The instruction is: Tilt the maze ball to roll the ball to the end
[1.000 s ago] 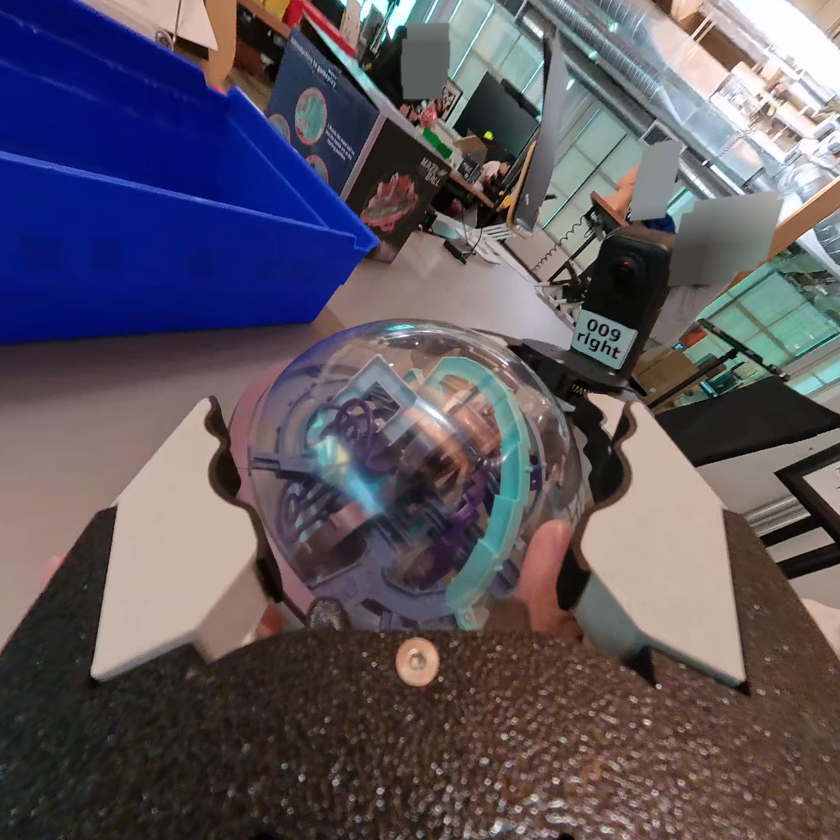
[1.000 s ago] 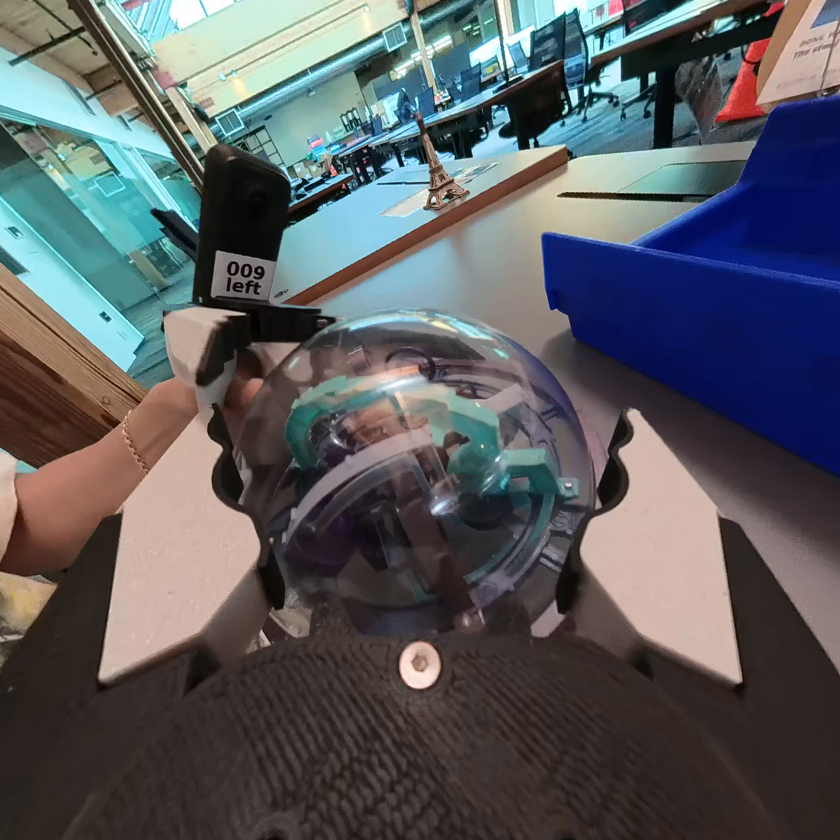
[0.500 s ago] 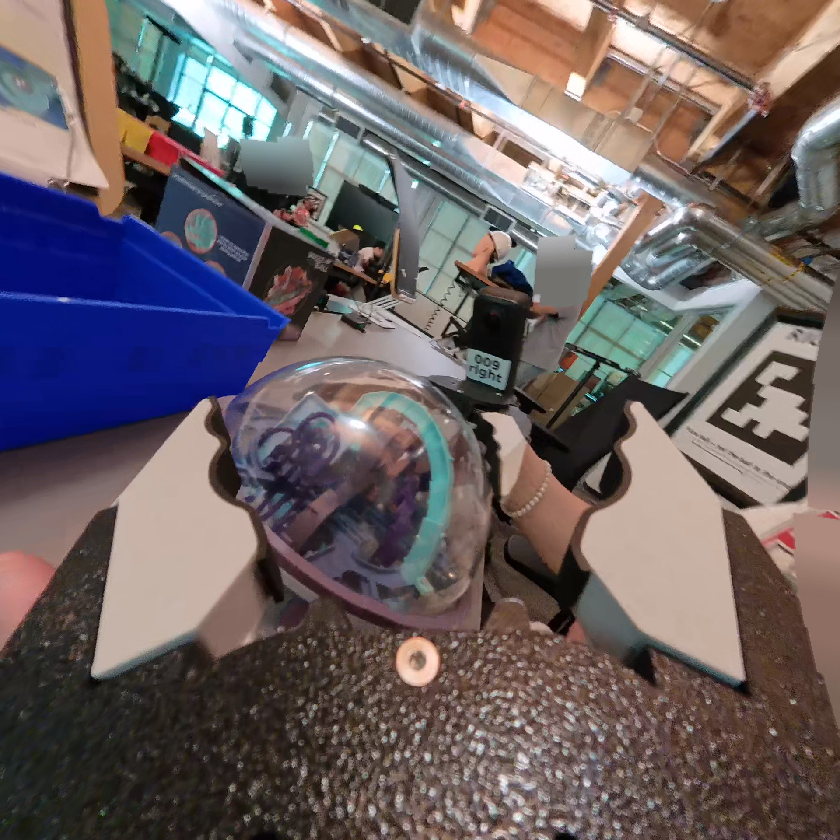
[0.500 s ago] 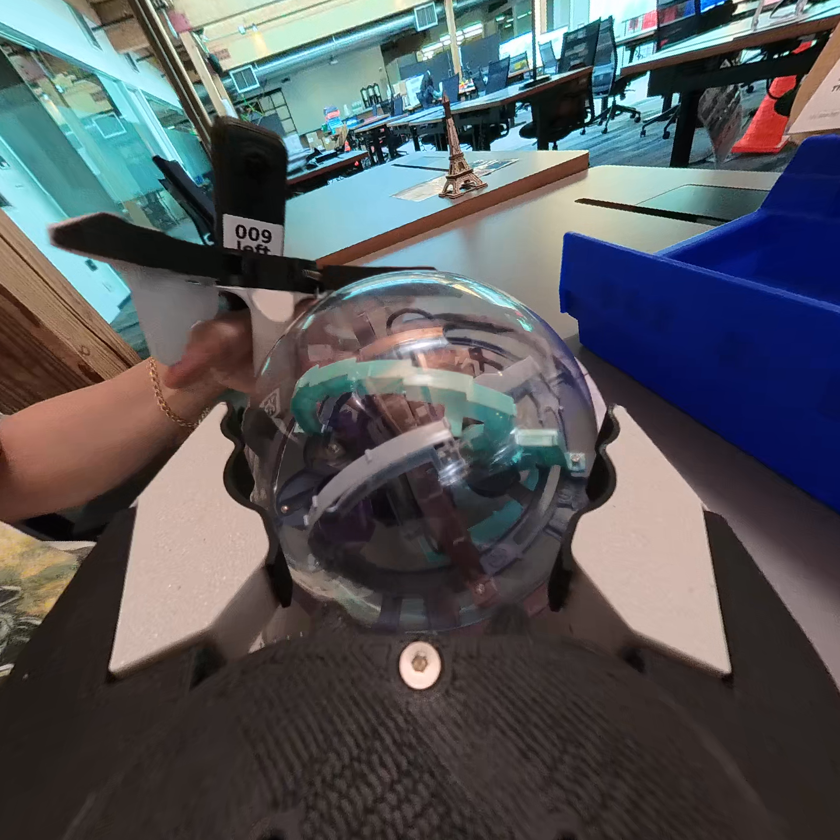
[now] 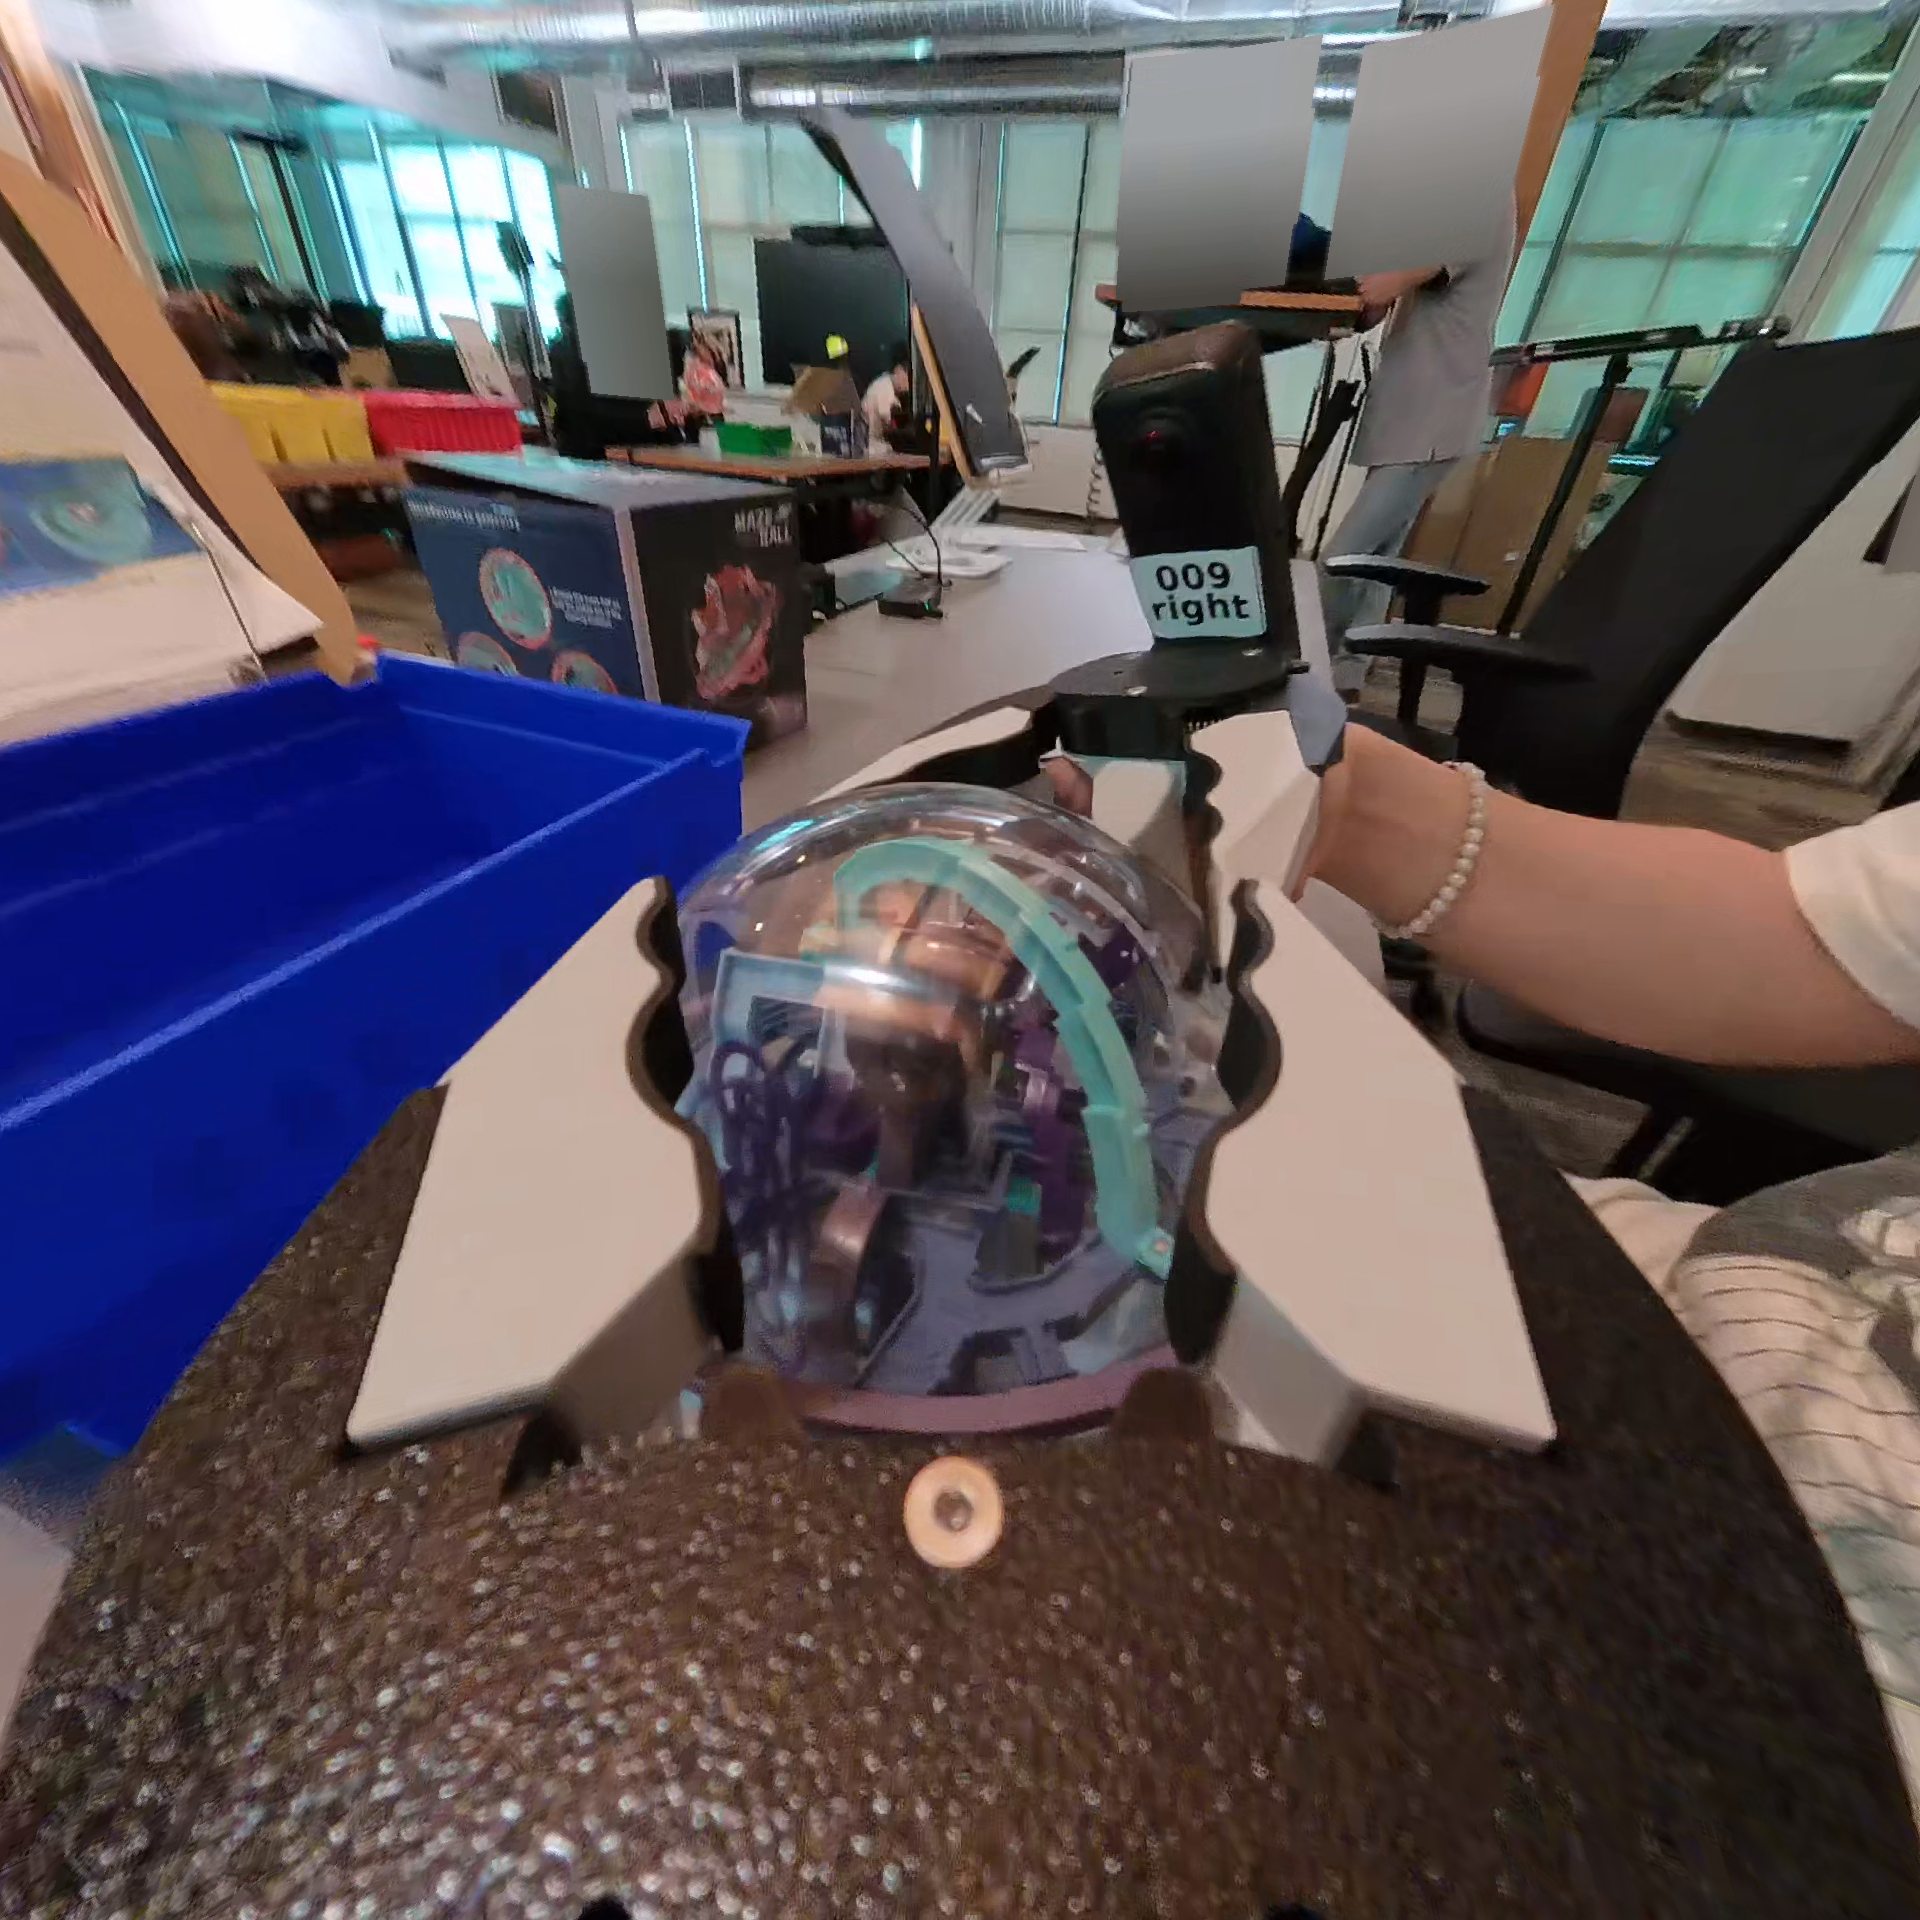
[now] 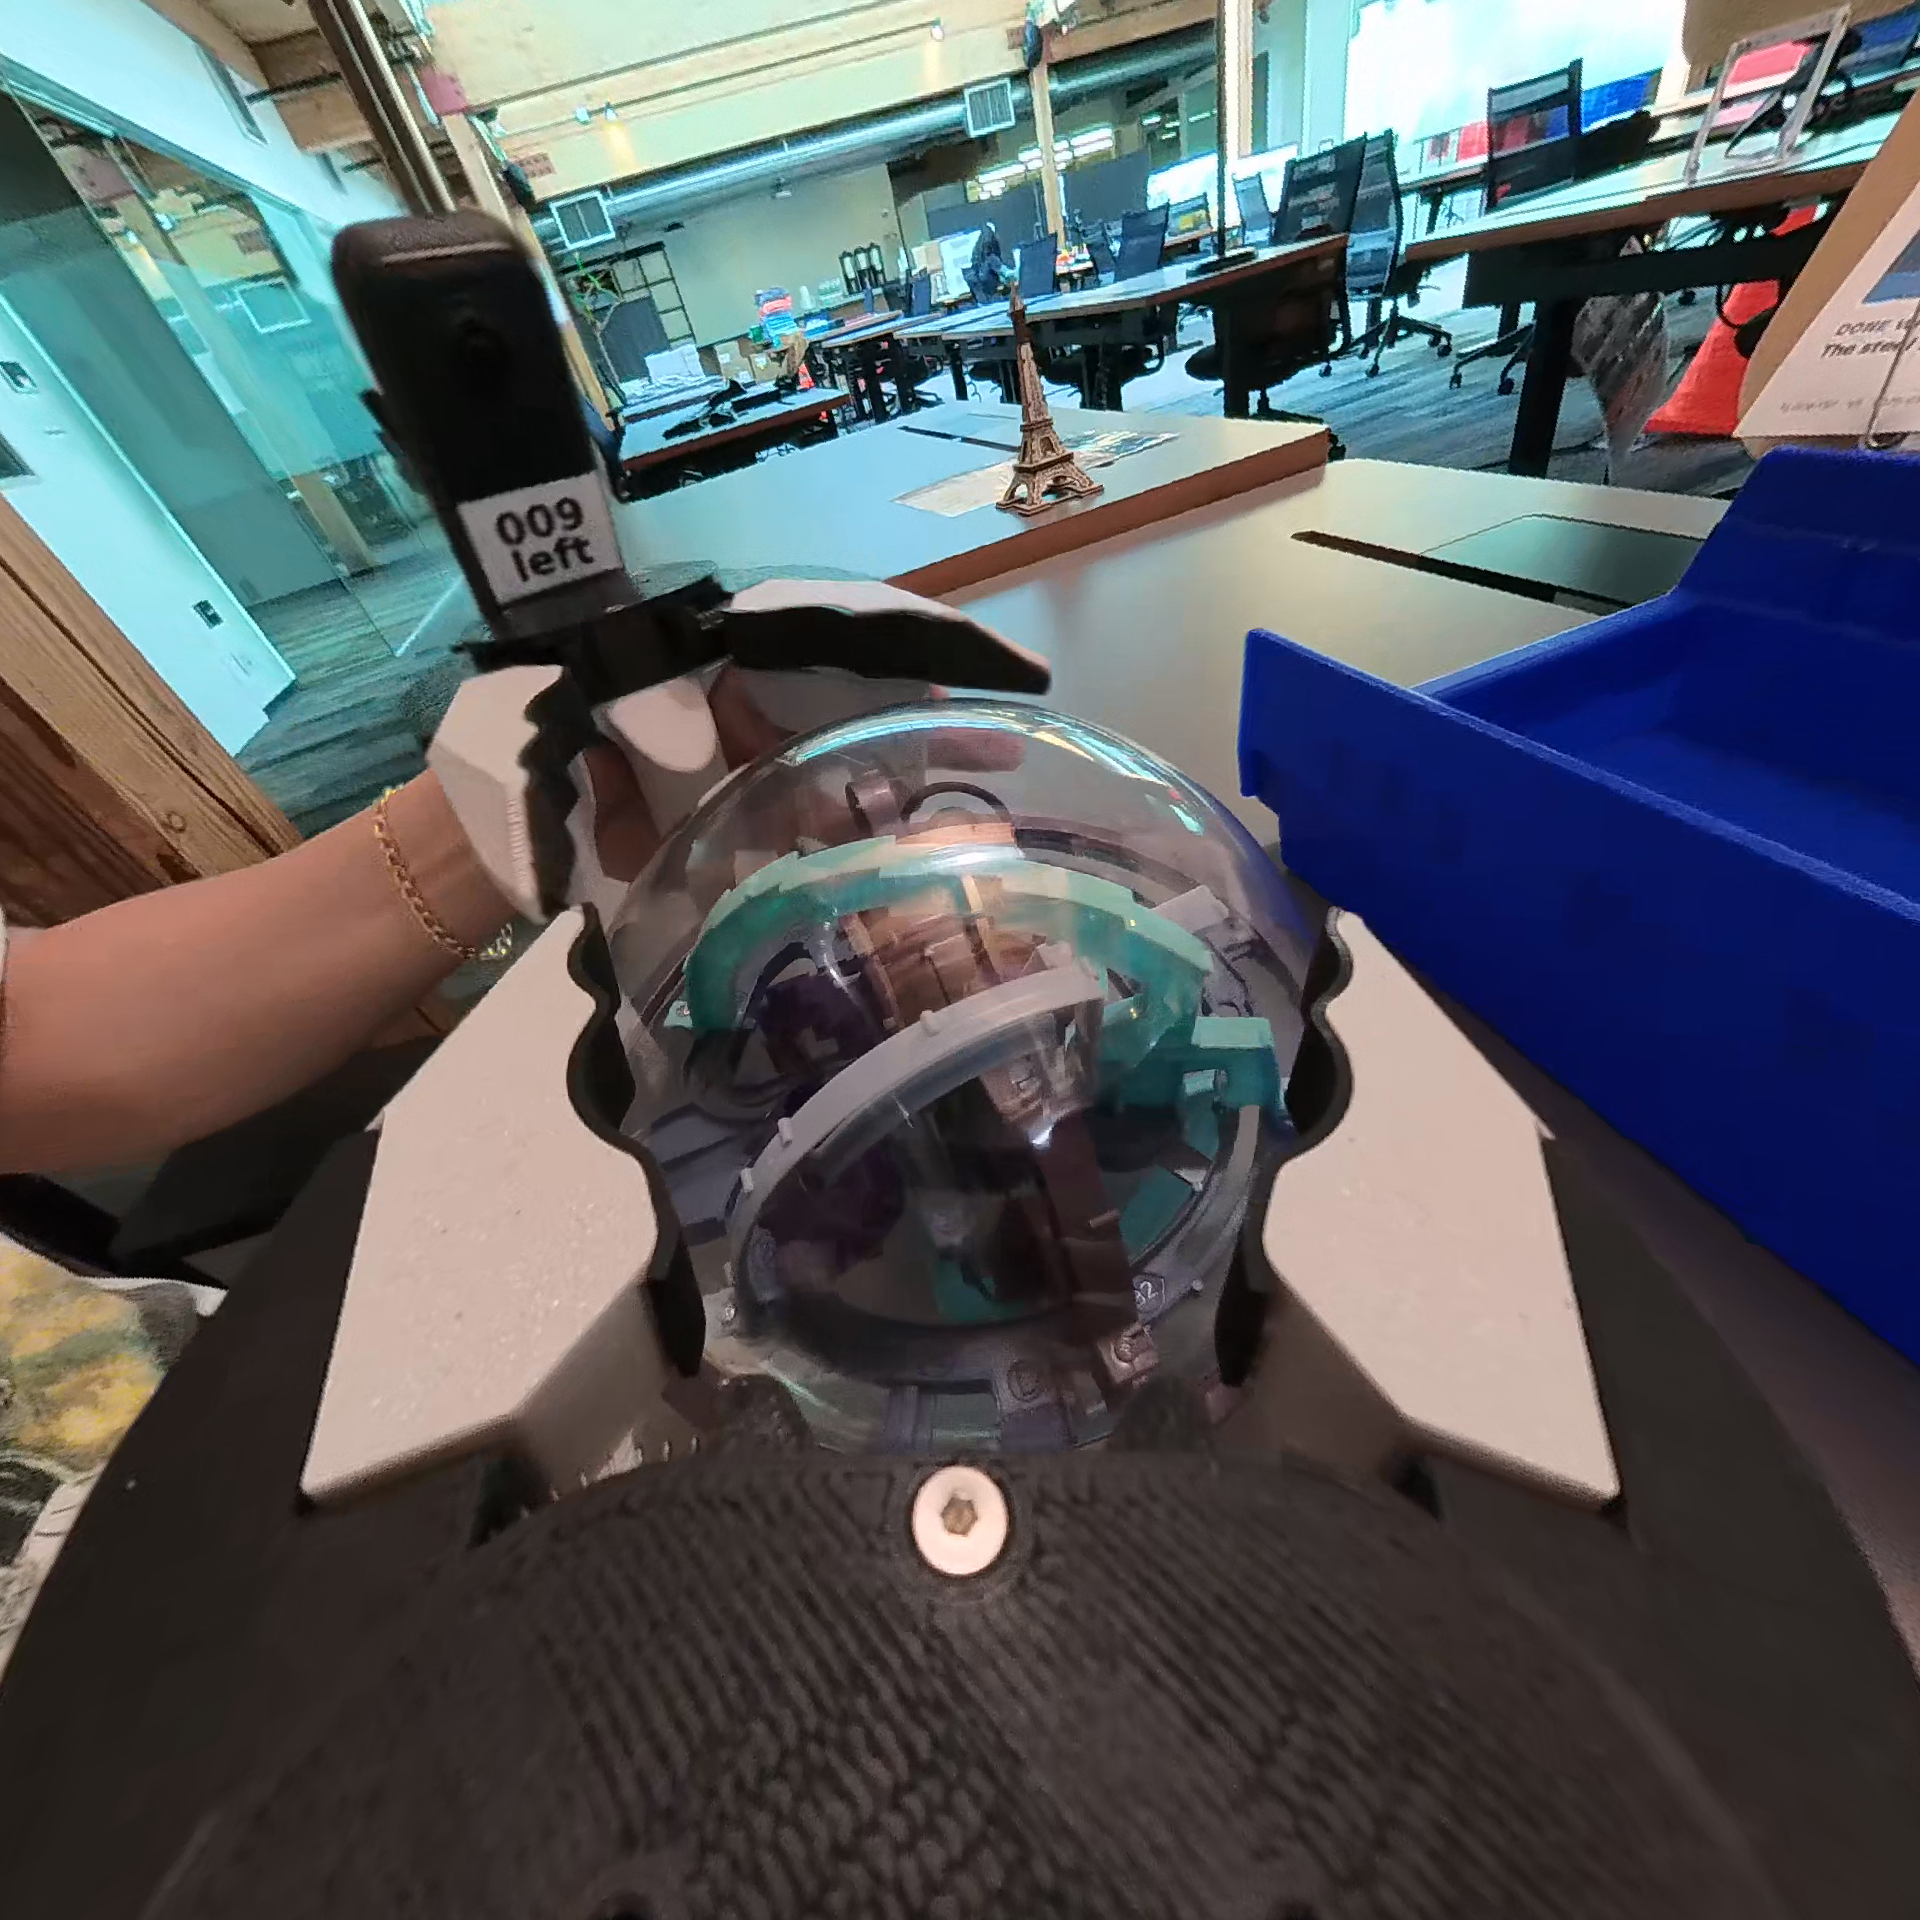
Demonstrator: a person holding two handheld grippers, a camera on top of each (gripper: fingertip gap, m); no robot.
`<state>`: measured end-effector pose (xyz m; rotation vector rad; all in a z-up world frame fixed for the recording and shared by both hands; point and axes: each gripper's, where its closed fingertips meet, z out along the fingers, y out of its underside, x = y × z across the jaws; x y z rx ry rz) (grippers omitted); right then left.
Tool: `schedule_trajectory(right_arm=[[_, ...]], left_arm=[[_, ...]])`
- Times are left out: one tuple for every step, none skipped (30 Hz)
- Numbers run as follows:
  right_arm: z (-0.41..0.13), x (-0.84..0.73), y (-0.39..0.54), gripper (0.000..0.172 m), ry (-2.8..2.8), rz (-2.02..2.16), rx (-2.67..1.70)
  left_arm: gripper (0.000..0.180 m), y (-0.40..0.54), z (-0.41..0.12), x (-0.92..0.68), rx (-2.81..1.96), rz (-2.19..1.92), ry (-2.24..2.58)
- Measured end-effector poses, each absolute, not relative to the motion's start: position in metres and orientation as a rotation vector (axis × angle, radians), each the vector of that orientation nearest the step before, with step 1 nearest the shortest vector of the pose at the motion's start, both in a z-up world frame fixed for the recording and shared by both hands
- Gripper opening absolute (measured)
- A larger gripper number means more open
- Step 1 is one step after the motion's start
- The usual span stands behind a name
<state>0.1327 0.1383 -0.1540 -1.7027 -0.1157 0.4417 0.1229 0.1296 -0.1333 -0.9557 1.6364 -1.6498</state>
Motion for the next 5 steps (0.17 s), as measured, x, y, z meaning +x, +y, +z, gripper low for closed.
schedule_trajectory(right_arm=[[-0.154, 0.135, 0.139, 0.129, -0.117, 0.441, -1.708], [-0.154, 0.136, 0.139, 0.128, -0.116, 0.442, -1.713], [-0.155, 0.137, 0.139, 0.128, -0.119, 0.449, -1.717], [-0.155, 0.138, 0.137, 0.128, -0.129, 0.452, -1.719], [-0.156, 0.140, 0.135, 0.128, -0.139, 0.453, -1.722]], left_arm=[[0.101, 0.133, -0.136, 0.127, -1.001, -1.668, 1.648], [0.098, 0.137, -0.140, 0.130, -1.042, -1.681, 1.662], [0.097, 0.141, -0.142, 0.132, -1.067, -1.690, 1.661], [0.098, 0.143, -0.143, 0.134, -1.090, -1.722, 1.657], [0.098, 0.146, -0.144, 0.135, -1.130, -1.750, 1.646]])
